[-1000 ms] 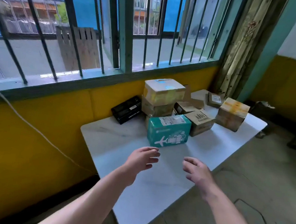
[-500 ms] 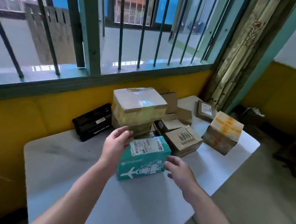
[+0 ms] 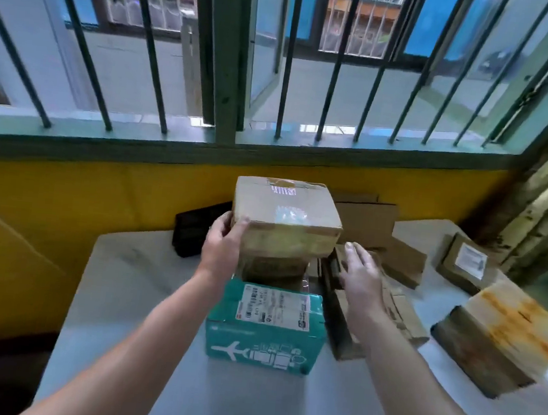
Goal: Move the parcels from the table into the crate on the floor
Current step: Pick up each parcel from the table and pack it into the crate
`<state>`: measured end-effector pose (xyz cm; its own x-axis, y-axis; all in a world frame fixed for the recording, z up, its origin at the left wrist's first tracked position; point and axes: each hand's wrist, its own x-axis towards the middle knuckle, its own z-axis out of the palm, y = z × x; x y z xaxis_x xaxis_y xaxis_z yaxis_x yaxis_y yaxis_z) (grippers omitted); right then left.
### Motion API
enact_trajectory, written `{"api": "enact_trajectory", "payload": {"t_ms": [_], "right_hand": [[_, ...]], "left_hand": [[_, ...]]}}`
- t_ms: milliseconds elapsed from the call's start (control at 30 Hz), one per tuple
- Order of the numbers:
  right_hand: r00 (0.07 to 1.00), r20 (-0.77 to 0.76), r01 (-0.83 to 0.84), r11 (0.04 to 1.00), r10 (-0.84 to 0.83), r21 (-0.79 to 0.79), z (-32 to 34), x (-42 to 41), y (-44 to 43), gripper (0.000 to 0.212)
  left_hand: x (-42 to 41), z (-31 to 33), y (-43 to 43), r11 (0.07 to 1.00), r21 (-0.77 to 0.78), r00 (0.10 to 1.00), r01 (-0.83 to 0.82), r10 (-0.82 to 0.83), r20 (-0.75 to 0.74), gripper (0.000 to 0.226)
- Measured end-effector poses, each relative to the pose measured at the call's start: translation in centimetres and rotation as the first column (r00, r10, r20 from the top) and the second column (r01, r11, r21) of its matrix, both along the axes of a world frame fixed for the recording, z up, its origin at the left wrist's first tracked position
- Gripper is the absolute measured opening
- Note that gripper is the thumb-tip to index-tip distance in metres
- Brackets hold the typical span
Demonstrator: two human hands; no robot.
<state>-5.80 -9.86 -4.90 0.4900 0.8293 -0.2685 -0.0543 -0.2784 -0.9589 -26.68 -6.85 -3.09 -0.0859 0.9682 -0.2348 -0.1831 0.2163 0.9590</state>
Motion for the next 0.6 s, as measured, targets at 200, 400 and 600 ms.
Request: {"api": "enact_trajectory", "payload": {"t_ms": [200, 400, 600], "right_hand": [[0.944, -0.189, -0.262, 0.962, 0.272, 0.076, 0.9, 2.6, 2.4, 0.034], [0.916, -0.209, -0.324, 0.938, 0.344, 0.123, 0.4, 4.1, 2.4, 0.045], [0.876, -0.28, -0.359, 0.919, 0.392, 0.163, 0.1, 4.8, 1.8, 0.046]], "left_hand": [[1.9, 0.5, -1.1, 0.993, -0.094, 0.995, -0.066, 0.073, 0.073, 0.054], [2.9, 0.8, -3.0, 0.972, 0.008, 0.972, -0.235, 0.235, 0.003, 0.025], [2.7, 0.6, -5.6, 0.988, 0.112, 0.98, -0.109, 0.088, 0.181, 0.051]]}}
